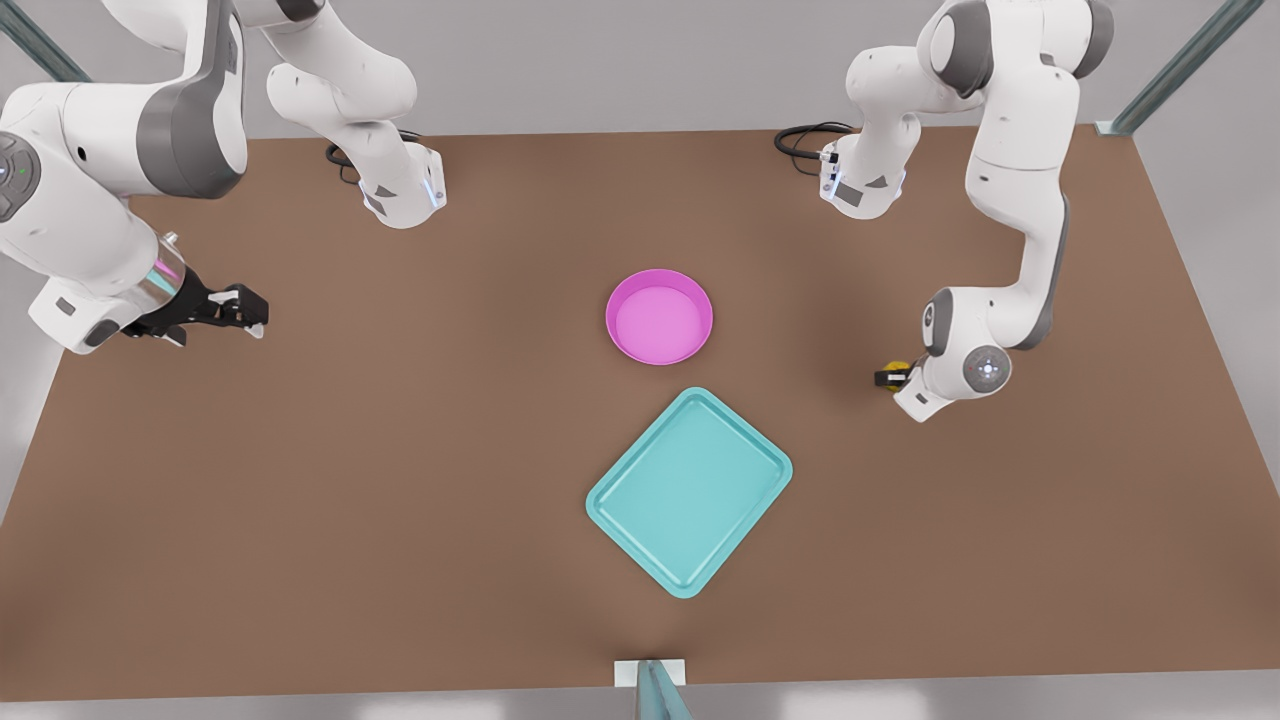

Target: Place the orange on the plate with the left arm and the plate on the tray with the right arm

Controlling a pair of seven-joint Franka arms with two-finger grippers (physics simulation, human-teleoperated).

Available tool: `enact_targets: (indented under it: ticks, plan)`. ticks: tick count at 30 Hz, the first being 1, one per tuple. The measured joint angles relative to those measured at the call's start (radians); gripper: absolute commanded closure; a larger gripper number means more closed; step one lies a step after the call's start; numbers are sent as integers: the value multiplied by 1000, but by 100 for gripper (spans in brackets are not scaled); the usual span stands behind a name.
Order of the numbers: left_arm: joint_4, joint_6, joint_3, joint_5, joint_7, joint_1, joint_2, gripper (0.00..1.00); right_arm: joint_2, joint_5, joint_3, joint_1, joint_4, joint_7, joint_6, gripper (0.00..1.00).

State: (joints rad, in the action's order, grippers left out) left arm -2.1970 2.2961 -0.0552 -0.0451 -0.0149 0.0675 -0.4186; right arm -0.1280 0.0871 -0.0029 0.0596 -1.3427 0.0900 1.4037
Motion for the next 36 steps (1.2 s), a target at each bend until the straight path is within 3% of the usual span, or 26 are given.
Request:
enact_targets:
  ticks: [13, 14, 18, 19, 20, 24, 26, 29, 32, 36]
  plan:
    - [-11, -17, 3, 2, 10, 0, -25, 0, -4, -1, 0, 0, -6, 3, -1, 0]
    - [-11, -17, 3, 1, 10, 0, -28, 17, -4, -1, 0, -1, -6, 3, -1, 0]
    - [-8, -17, 4, 1, 11, 0, -28, 23, -5, -1, 0, -2, -6, 3, -1, 0]
    - [-7, -16, 5, 0, 10, 0, -26, 35, -6, -1, 0, -2, -6, 3, -1, 0]
    - [-6, -15, 6, -2, 8, 0, -23, 40, -7, -1, 0, -2, -6, 4, -1, 0]
    - [2, -14, 28, -8, -2, 0, 0, 41, -8, -1, 0, -1, -6, 4, -1, 0]
    - [39, -24, 96, -9, -19, 6, 31, 39, -9, -1, 0, -2, -9, 4, -1, 0]
    - [206, -107, 150, -9, -62, 140, 17, 38, -10, -1, -1, -3, -25, 5, 1, 0]
    - [373, -224, 182, 18, -138, 374, -37, 38, -11, -5, -1, -1, -59, 5, 4, 0]
    - [476, -317, 195, 101, -269, 626, -109, 38, -30, -56, 2, 41, -182, 4, 29, 0]
